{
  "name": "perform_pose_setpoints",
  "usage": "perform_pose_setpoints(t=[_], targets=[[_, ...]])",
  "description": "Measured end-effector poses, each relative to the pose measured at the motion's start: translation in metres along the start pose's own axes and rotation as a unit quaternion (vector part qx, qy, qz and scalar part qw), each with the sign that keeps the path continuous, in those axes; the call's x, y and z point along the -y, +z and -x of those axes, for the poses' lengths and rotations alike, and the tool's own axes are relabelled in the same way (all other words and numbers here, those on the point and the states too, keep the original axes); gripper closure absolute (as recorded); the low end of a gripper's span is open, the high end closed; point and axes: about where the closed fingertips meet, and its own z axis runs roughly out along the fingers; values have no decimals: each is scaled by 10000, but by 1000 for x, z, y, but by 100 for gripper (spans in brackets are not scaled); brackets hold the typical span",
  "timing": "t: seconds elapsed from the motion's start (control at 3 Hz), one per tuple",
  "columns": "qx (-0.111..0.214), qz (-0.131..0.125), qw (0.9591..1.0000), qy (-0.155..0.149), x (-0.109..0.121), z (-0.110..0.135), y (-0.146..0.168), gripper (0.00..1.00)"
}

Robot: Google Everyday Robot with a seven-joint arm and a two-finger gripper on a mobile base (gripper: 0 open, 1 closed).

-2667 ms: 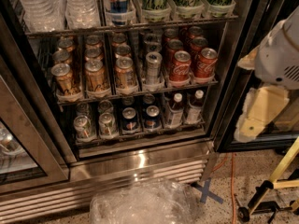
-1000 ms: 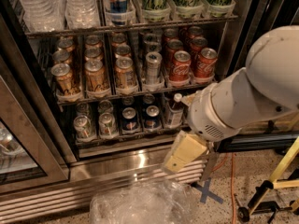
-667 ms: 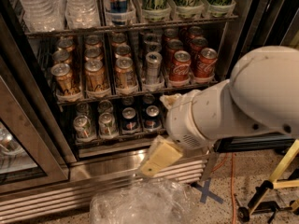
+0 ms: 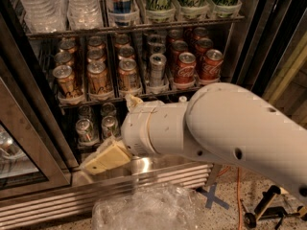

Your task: Pick orange can from middle shelf of fridge

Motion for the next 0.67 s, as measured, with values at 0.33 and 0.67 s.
perform_pose_setpoints(t=[0.33,0.67], targets=[[635,-66,9963,577,-6,36,32,0],[635,-66,9963,577,-6,36,32,0]])
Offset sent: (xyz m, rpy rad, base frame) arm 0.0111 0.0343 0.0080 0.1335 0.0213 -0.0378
